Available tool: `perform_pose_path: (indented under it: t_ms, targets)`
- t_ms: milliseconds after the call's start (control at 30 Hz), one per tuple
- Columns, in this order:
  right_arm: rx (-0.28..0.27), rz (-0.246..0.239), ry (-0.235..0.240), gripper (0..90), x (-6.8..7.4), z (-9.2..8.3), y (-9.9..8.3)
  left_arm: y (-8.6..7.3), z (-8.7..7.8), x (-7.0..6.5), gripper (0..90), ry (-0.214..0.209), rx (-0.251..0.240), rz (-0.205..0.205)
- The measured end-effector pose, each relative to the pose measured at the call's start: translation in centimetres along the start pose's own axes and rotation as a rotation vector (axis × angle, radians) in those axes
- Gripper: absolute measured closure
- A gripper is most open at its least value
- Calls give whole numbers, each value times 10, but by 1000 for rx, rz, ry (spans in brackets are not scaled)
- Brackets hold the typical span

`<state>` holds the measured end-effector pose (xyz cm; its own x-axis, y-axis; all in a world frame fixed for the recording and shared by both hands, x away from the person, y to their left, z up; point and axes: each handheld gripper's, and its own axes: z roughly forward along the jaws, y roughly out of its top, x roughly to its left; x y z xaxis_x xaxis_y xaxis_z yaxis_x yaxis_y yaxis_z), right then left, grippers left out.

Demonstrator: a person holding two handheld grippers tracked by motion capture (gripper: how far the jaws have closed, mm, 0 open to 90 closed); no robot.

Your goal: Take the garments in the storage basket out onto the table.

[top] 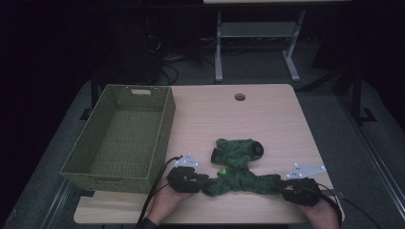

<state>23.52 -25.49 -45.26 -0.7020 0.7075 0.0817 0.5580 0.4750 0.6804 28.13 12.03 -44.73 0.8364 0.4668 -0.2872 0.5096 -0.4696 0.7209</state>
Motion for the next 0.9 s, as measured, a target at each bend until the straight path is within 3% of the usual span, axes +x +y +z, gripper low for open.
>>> perform_pose_path:
  t_ms: [100,367,433,633,800,867,900]
  targets:
    - [-22,-8,-14,671,-4,-1,11,13,-6,7,611,28,-33,-3]
    - [-73,6,-39,596,-24,4,43,40,2,34,527,98,-49,-8]
    - [-81,28,-31,571,-36,9,61,46,9,42,436,123,-49,-7]
    - [-96,47,11,526,-54,23,85,49,24,55,402,110,-31,-8]
    - [-93,53,37,514,-58,35,97,52,37,61,394,87,-18,-8]
    - [-93,57,51,547,-59,40,98,53,42,61,423,77,-11,-8]
    - [-74,52,51,622,-59,46,98,54,47,61,486,70,-3,0]
